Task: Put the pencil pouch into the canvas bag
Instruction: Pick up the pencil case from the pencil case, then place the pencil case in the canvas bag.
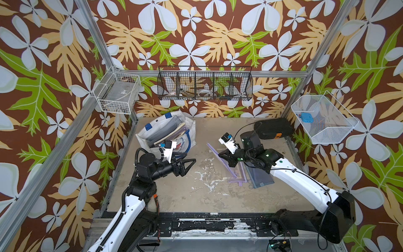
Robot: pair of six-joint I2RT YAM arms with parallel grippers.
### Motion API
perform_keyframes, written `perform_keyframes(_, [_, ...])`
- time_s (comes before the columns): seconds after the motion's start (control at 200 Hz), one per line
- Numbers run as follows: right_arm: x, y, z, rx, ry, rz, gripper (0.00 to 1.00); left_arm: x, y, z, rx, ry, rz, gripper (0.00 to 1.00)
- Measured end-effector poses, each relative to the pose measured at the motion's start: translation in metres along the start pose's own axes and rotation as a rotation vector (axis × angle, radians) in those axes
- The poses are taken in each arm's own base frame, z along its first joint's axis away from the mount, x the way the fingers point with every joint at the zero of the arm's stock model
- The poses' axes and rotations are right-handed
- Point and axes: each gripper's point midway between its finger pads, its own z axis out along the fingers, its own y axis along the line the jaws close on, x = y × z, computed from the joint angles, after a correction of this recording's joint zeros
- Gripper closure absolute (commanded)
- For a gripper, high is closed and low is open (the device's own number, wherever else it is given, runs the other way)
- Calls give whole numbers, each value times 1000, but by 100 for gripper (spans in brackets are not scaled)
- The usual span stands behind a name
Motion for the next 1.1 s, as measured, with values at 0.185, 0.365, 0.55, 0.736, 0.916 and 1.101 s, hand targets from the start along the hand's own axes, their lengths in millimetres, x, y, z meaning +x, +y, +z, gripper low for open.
perform_keyframes(0.185, [-57, 54, -50, -151, -189, -117, 100, -7, -19, -3, 87, -27, 87, 7])
perform_keyframes(0.365, [-105, 82, -84, -259, -294, -183, 100, -14, -39, -9, 175, -74, 146, 6])
perform_keyframes(0.55, [-119, 109, -108, -385, -340, -194, 100, -20, -50, -14, 241, -140, 151, 6])
perform_keyframes(0.736, [-120, 120, -108, -438, -325, -187, 100, -35, -71, -21, 305, -218, 227, 4])
perform_keyframes(0.916, [-115, 135, -103, -488, -295, -180, 100, -42, -79, -15, 339, -247, 265, 3])
perform_keyframes(1.101, [-115, 150, -106, -535, -293, -192, 100, -49, -82, 0, 370, -250, 270, 3])
